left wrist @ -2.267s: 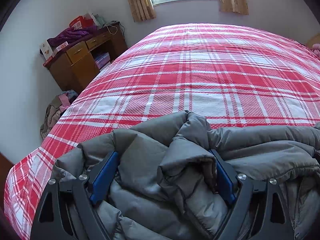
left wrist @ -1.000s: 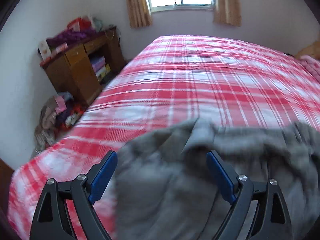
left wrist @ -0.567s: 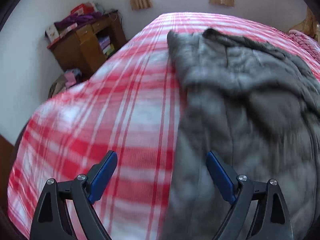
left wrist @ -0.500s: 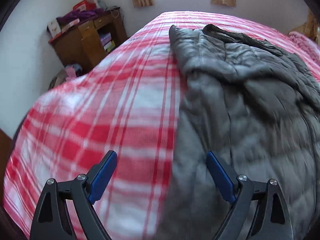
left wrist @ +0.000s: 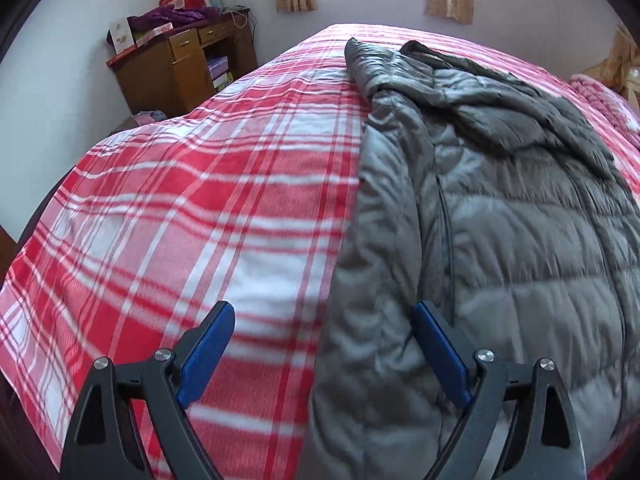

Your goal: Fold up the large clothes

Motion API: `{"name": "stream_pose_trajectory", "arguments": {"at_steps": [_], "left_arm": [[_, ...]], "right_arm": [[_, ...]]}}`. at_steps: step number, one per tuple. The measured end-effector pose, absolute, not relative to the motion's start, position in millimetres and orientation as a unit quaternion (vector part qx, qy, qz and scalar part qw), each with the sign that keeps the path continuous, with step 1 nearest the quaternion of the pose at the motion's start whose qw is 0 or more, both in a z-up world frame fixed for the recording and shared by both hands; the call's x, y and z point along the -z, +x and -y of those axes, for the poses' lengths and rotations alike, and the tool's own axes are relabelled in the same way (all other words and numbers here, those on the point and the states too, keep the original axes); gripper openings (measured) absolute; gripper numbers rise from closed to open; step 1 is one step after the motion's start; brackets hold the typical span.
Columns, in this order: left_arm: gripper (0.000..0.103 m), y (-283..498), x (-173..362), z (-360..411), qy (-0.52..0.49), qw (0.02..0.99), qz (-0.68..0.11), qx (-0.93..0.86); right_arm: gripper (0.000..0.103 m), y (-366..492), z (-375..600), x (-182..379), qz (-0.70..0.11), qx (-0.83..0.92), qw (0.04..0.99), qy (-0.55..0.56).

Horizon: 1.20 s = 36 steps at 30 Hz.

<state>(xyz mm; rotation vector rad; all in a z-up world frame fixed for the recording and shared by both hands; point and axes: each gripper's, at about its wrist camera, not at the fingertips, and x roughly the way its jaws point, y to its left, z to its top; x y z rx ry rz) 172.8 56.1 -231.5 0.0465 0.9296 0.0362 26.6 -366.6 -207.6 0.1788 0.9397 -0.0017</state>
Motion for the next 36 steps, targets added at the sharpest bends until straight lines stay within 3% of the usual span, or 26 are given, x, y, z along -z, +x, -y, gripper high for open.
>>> {"name": "stream_pose_trajectory", "arguments": {"at_steps": [5,8,10,11,12,13,14,16,21,28,32,36], "left_arm": [[0.091,151.9,238.8,-66.1,0.007,0.89,-0.455,-0.011],[0.091,143.6,242.6,-71.6,-0.022,0.885,-0.465,0.009],[0.07,138.3,243.9,-71.6,-0.033,0.883,-0.467,0.025],[0.049,136.2,243.7,-70.0,-0.04,0.881,-0.469,0.043],[0.025,133.7,241.5,-68.6,-0.046,0.881,-0.467,0.059],[0.015,131.0,237.7,-66.2,-0.048,0.881,-0.466,0.074],[0.008,128.3,232.7,-63.8,-0.046,0.882,-0.462,0.082],[0.006,119.9,215.4,-62.1,-0.034,0.893,-0.44,0.085],[0.004,86.9,135.1,-78.7,-0.063,0.922,-0.362,0.126],[0.003,34.7,23.3,-99.5,-0.063,0.958,-0.236,0.147],[0.0,85.7,22.1,-103.2,-0.024,0.97,-0.224,0.092],[0.0,174.8,64.6,-114.8,-0.029,0.954,-0.293,0.053]], "right_arm": [[0.077,0.3,355.1,212.5,-0.449,-0.015,0.89,0.077],[0.067,-6.3,353.0,214.3,-0.447,-0.02,0.89,0.085],[0.05,-11.4,348.5,215.9,-0.449,-0.034,0.888,0.096],[0.045,-13.5,345.9,216.8,-0.45,-0.04,0.887,0.097],[0.032,-15.4,343.6,217.3,-0.45,-0.046,0.887,0.096],[0.021,-17.1,342.2,216.9,-0.45,-0.055,0.886,0.101],[0.018,-19.5,341.0,214.5,-0.445,-0.059,0.887,0.106],[0.013,-25.0,338.4,206.0,-0.432,-0.059,0.894,0.103],[0.011,-41.3,343.0,164.5,-0.376,-0.075,0.916,0.118],[0.011,-89.0,351.0,57.7,-0.256,-0.11,0.952,0.13],[0.011,-81.2,353.5,24.7,-0.21,-0.111,0.963,0.127],[0.011,-4.5,374.3,44.9,-0.229,-0.082,0.957,0.159]]}}
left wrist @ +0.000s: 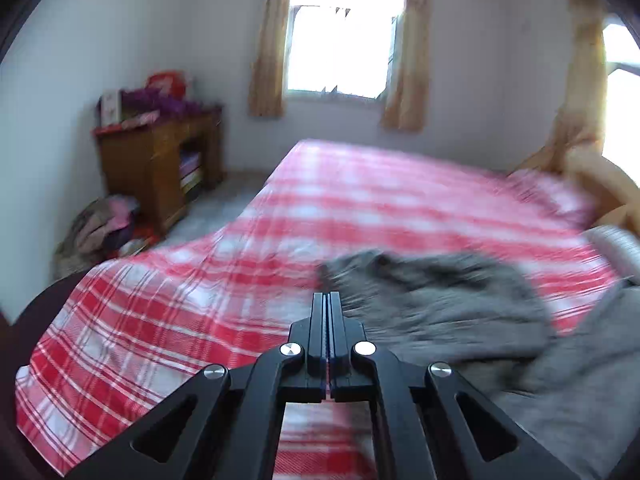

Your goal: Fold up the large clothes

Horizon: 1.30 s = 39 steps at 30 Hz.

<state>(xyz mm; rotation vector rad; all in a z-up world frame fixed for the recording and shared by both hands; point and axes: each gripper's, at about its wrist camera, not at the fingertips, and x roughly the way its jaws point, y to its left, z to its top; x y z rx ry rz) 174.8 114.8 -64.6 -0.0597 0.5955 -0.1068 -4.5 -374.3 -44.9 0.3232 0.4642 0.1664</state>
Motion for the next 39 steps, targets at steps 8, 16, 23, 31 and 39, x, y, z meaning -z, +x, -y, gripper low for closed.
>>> {"name": "stream_pose_trajectory", "arguments": {"at_steps": [8,16,23,31,39], "left_arm": [[0.001,163.8,132.6,-106.9,-0.061,0.91,-0.408,0.043],[0.001,111.3,151.7,-98.8,-0.027,0.897,-0.44,0.038],[0.088,88.0,145.1,-80.7,-0.066,0.894,-0.439,0.064],[0.088,62.5,174.6,-59.6,-0.054,0.851,-0.516,0.082],[0.027,49.8,210.5,-47.5,-0.077,0.801,-0.573,0.152]], "right_arm": [[0.011,30.4,365.5,71.3,-0.252,-0.071,0.952,0.157],[0.012,-14.7,353.8,84.2,-0.255,-0.066,0.961,0.079],[0.012,-23.1,348.4,98.3,-0.265,-0.081,0.957,0.084],[0.012,-27.4,340.4,98.7,-0.261,-0.093,0.957,0.083],[0.012,-29.0,333.8,103.7,-0.261,-0.103,0.956,0.087]]}}
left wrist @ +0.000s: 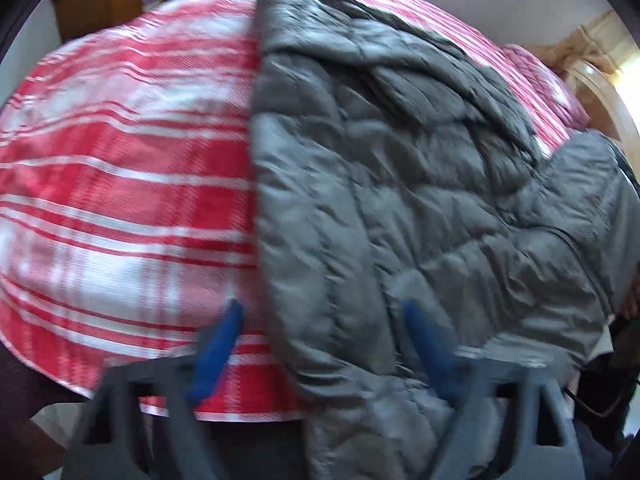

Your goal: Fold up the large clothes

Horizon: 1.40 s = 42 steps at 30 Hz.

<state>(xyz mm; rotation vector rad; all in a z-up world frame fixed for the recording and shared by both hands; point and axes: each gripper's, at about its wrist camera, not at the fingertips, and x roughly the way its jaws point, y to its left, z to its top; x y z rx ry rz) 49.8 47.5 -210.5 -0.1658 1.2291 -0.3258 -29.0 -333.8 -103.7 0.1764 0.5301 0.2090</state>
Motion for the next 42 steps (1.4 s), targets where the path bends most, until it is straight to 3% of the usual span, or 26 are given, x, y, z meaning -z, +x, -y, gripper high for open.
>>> {"name": "stream_pose_trajectory", "arguments": {"at_steps": [1,3,10,15,21,28,29,30,31,32,33,34,35,36,38,42], "left_arm": [[0.014,50.1,212.3,-43.9,-0.075,0.794,-0.581,0.165],[0.006,48.4,203.8,-40.7,-0.068,0.801,-0.568,0.179],[0.005,65.6,118.2,-64.2,-0.088,0.853,-0.471,0.209],[0.005,129.2,71.6,-70.0,-0.089,0.884,-0.41,0.209],[0.005,238.0,73.1,-68.6,-0.13,0.901,-0.376,0.17],[0.009,324.6,113.3,-44.1,-0.098,0.904,-0.406,0.096],[0.009,329.5,116.1,-46.8,-0.106,0.9,-0.413,0.095],[0.01,335.3,118.4,-51.2,-0.118,0.895,-0.42,0.096],[0.011,338.0,117.4,-57.6,-0.128,0.892,-0.422,0.098],[0.012,340.1,114.6,-64.2,-0.141,0.893,-0.416,0.098],[0.022,338.9,108.5,-74.3,-0.155,0.897,-0.403,0.093],[0.036,338.3,102.0,-80.8,-0.155,0.904,-0.392,0.073],[0.074,338.1,93.1,-88.5,-0.14,0.915,-0.379,0.024],[0.093,332.4,83.9,-98.1,-0.127,0.925,-0.359,-0.027],[0.094,312.2,67.8,-111.8,-0.129,0.946,-0.292,-0.064],[0.094,278.8,51.2,-90.1,-0.111,0.954,-0.258,-0.103]], "right_arm": [[0.012,-29.5,332.9,103.7,-0.261,-0.104,0.956,0.087],[0.012,-30.4,330.7,103.1,-0.261,-0.106,0.956,0.085],[0.012,-37.0,335.9,86.5,-0.228,-0.099,0.964,0.098],[0.012,-6.7,349.7,59.6,-0.197,-0.08,0.97,0.119],[0.012,76.3,367.5,48.1,-0.181,-0.023,0.974,0.132],[0.014,182.8,381.3,97.2,-0.246,0.044,0.959,0.13],[0.017,194.7,382.4,106.1,-0.255,0.055,0.957,0.125],[0.027,199.8,384.7,112.0,-0.261,0.059,0.955,0.126],[0.053,210.5,389.4,120.4,-0.274,0.072,0.95,0.133],[0.066,214.3,394.5,124.5,-0.279,0.078,0.947,0.141],[0.075,215.7,399.5,126.0,-0.278,0.078,0.945,0.152],[0.075,216.9,406.5,127.2,-0.272,0.083,0.945,0.162],[0.075,217.8,407.7,125.4,-0.271,0.089,0.945,0.161],[0.076,217.5,410.3,123.2,-0.267,0.094,0.946,0.158],[0.078,213.0,407.5,116.2,-0.253,0.106,0.95,0.148],[0.082,202.2,381.0,101.3,-0.22,0.107,0.962,0.124]]}}
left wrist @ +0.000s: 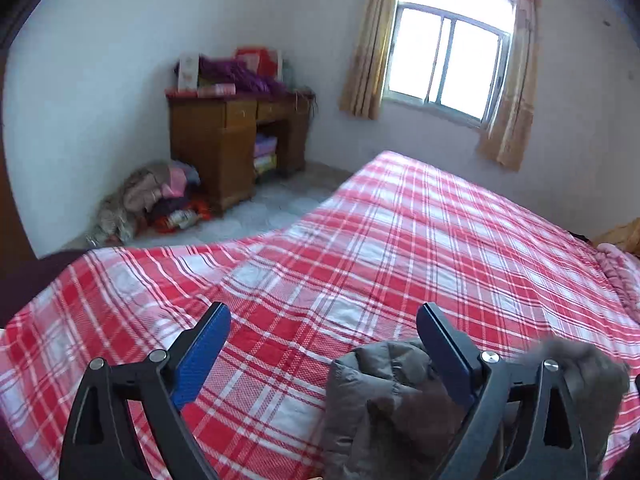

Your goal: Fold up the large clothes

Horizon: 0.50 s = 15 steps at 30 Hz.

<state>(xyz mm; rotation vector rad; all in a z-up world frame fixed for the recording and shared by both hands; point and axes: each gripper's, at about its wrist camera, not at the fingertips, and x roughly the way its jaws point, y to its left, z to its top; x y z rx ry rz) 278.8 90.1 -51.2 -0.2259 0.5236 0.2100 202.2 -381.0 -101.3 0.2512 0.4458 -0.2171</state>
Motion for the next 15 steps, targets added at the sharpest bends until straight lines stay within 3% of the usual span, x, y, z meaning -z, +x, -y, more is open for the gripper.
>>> {"name": "stream_pose_trajectory", "arguments": {"at_steps": [4,10,15], "left_arm": [[0.1,246.8,40.6,-44.6,-0.086,0.977,-0.174,-0.089],[0.102,289.7,77.4,42.5,0.042,0.977,-0.208,-0.009],[0.102,349.1,155.9,24.5,0.11,0.942,-0.304,-0.094]], "right_arm": [[0.102,187.0,332.2,90.9,-0.167,0.107,0.977,0.076],[0.101,214.7,274.9,111.8,-0.205,0.037,0.978,0.001],[0.1,224.7,290.0,121.2,-0.237,0.04,0.97,0.018]]}}
